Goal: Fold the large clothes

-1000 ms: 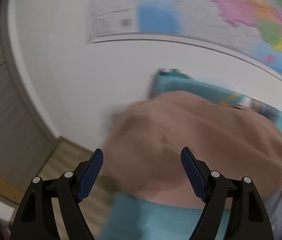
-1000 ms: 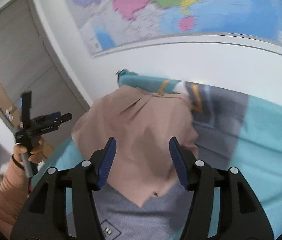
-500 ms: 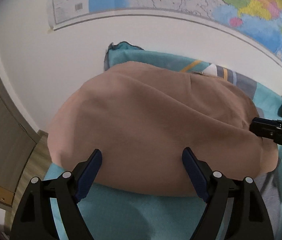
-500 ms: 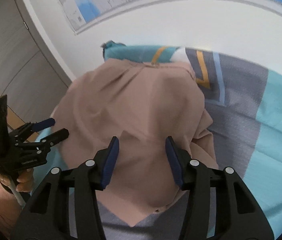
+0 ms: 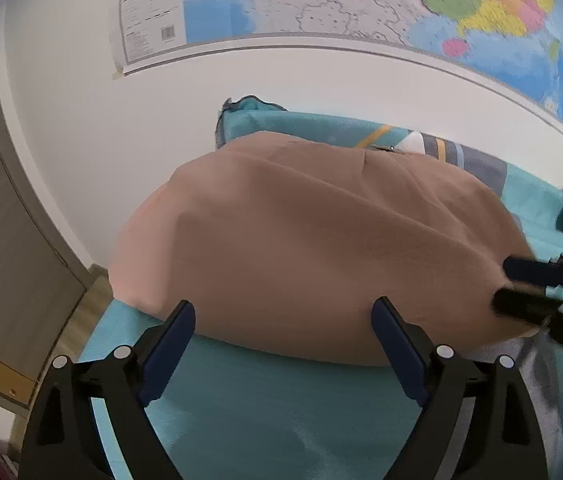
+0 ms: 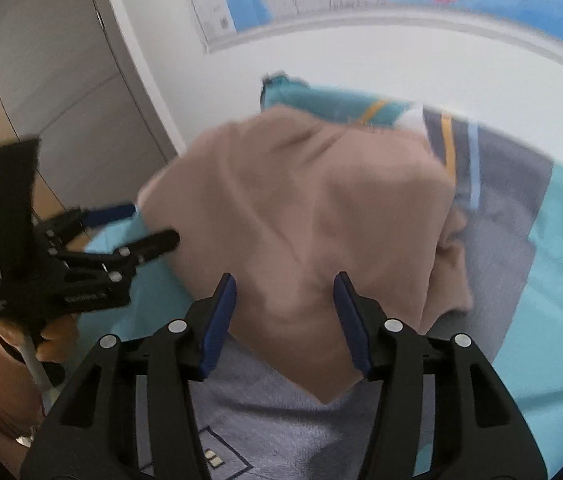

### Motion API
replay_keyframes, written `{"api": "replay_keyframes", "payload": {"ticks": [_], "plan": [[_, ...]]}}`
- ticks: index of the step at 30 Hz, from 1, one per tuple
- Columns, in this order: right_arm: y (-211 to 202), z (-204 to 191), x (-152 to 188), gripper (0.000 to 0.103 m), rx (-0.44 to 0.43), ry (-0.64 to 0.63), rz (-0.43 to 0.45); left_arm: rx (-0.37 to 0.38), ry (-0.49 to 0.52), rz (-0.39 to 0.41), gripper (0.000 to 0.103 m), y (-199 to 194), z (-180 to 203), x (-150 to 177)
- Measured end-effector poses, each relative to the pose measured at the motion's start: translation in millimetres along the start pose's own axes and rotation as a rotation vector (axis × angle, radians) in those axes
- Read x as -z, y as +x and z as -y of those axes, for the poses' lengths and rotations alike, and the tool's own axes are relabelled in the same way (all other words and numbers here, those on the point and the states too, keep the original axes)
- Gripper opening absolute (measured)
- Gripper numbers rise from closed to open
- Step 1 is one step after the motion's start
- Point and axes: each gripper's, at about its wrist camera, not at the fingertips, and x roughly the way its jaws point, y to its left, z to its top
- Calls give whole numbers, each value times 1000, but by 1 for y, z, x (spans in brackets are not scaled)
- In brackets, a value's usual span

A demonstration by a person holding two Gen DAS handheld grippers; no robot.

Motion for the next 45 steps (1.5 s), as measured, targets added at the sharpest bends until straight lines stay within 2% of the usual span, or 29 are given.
{"api": "replay_keyframes", "payload": {"ticks": [4, 12, 17, 20, 22, 23, 31, 35, 39, 45], "plan": [[6, 2, 6, 50, 17, -11, -6, 1, -9, -24, 87, 6, 4, 1], [-15, -3, 10, 56, 0, -12, 36, -9, -16, -4, 87, -5, 11, 2], [-17, -6, 16, 58, 28, -22, 40, -16, -29, 31, 96, -14, 18, 3], [-13, -6, 19, 58, 47, -20, 26, -15, -48, 40, 96, -18, 22, 4], [-19, -7, 18, 61, 35, -18, 46, -18, -62, 44, 96, -20, 23, 5], [-23, -8, 17, 66, 26, -15, 59, -21, -68, 49, 96, -22, 24, 6], [-47, -12, 25, 79, 52, -19, 120, -46, -98, 92, 96, -51, 29, 16], [-60, -11, 32, 96, 49, -1, 156, -60, -108, 108, 96, -66, 34, 21], [-73, -9, 39, 98, 19, 13, 180, -61, -108, 104, 96, -78, 39, 27], [-93, -15, 52, 98, 26, -27, 189, -77, -96, 111, 96, -91, 49, 34]]}}
